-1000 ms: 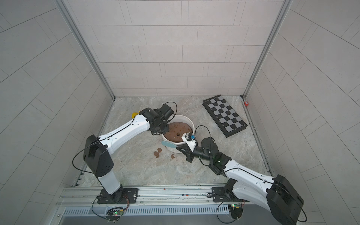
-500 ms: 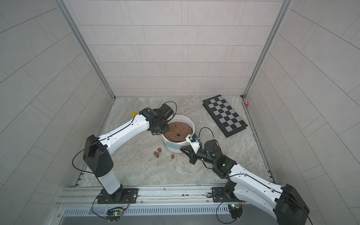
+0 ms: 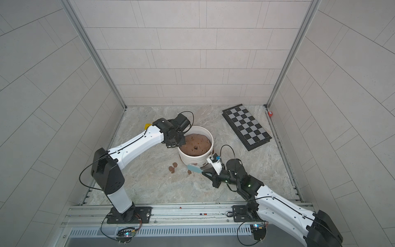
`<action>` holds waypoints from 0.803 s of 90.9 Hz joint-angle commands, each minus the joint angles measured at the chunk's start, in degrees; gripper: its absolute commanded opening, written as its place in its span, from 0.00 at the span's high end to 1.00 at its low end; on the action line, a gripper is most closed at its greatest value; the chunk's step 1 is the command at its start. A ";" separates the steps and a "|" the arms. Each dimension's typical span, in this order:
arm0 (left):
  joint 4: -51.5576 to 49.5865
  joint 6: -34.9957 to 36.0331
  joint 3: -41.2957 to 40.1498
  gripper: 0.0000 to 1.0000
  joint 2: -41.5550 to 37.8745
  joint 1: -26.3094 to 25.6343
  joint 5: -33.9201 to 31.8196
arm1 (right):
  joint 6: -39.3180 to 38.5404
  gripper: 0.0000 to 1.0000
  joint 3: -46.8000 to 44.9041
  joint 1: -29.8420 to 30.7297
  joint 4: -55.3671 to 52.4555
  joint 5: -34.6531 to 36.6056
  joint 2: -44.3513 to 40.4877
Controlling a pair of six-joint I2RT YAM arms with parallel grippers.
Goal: Scrub the dried mud off the ceramic pot
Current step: Brush off the soil from the pot, then rotate the pot at the center of the board.
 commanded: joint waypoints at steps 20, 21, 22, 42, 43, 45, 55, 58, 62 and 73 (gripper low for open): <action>7.22 8.66 -2.03 0.93 2.44 0.78 1.59 | -0.53 1.00 0.10 -0.35 4.99 -8.29 0.78; 7.41 9.04 -2.08 0.93 2.37 0.78 1.50 | -0.61 1.00 0.29 -0.35 5.11 -8.31 1.03; 7.55 9.50 -2.10 0.92 2.38 0.77 1.41 | -0.70 1.00 0.47 -0.35 5.25 -8.32 1.29; 8.15 17.78 -0.93 0.90 3.39 1.77 2.53 | -1.37 1.00 2.78 -0.38 9.78 -10.12 7.36; 8.10 18.17 -0.78 0.90 3.55 1.80 2.68 | -1.34 1.00 2.90 -0.37 9.96 -10.15 7.53; 7.81 18.87 -0.51 0.90 3.67 1.82 2.78 | -1.45 1.00 3.03 -0.36 10.32 -10.13 7.88; 6.80 23.19 0.94 0.90 4.43 1.92 2.89 | -1.78 1.00 3.86 -0.44 11.26 -10.13 9.39; 6.59 24.33 1.17 0.90 4.45 2.03 2.64 | -1.87 1.00 4.09 -0.56 11.42 -10.10 9.62; 6.40 25.82 1.34 0.90 4.39 2.07 2.07 | -1.92 1.00 4.32 -0.60 11.40 -10.01 9.92; 6.43 30.08 1.58 0.90 4.59 2.54 3.67 | -2.17 1.00 5.00 -0.71 11.20 -10.12 10.30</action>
